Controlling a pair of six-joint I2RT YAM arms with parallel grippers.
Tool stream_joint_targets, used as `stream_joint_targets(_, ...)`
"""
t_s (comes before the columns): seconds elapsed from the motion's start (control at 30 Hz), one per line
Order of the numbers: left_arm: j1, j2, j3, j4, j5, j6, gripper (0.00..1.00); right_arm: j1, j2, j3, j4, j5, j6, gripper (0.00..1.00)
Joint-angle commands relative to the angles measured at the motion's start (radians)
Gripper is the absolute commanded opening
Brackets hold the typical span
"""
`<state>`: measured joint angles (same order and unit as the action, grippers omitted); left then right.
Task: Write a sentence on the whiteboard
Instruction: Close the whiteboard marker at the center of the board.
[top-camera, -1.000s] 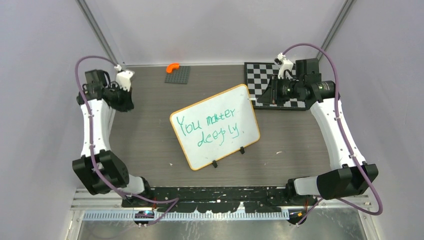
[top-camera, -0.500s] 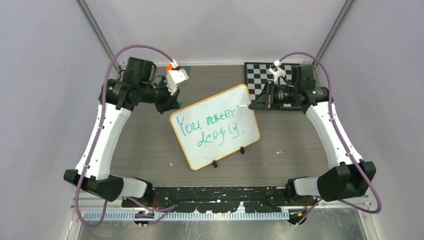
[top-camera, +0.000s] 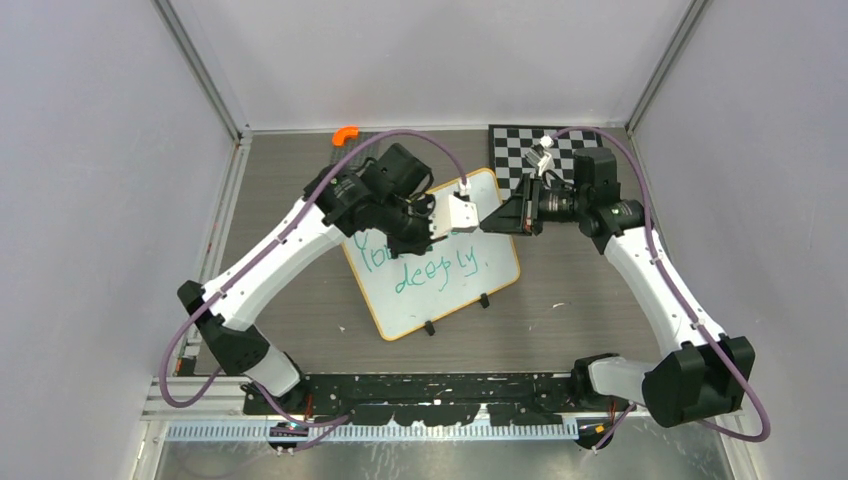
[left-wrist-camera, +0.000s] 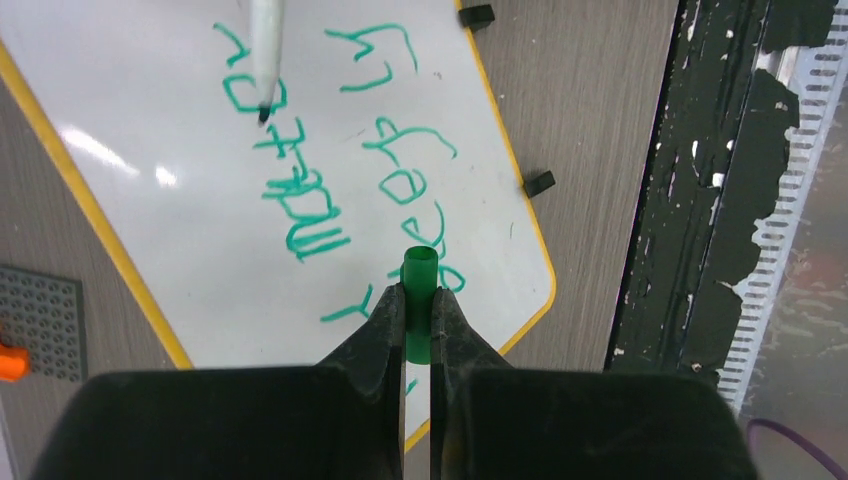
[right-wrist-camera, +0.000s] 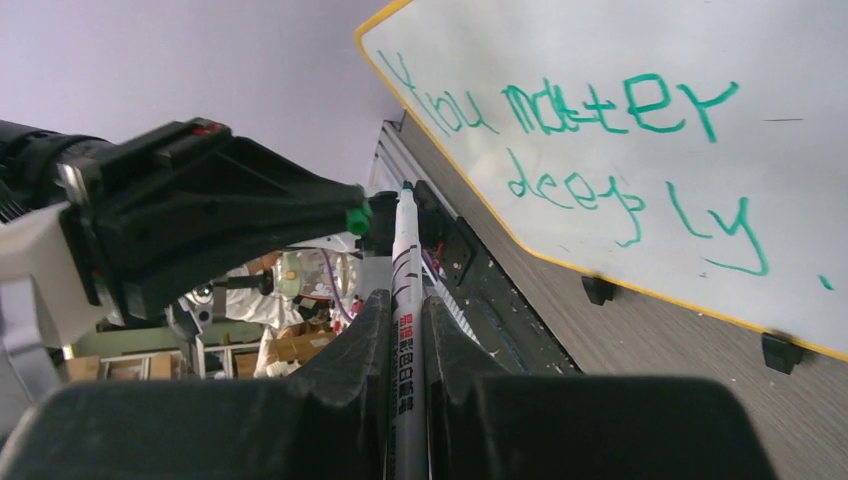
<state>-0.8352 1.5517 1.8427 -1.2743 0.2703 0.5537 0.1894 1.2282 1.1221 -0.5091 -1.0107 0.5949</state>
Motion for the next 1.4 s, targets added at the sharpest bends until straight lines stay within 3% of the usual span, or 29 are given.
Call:
stream_joint_targets(0.0,-0.052,0.030,0.063,0.055,-0.055,-0.027,0.00,0.014,-0.054,-0.011,0.149,-0.077,0.135,0.00)
stream_joint_targets(0.37,-0.065,-0.073,-0.081,0.162,-0.032,0.054,0.00,0.065,-0.079,-0.002,-0.099,-0.112,-0.060,0.00)
stream_joint_targets(1.37,-0.108,-0.051,-0.034,0.137,0.037,0.043,0.00,0.121,-0.072,0.019,-0.105,-0.093,-0.077,0.00)
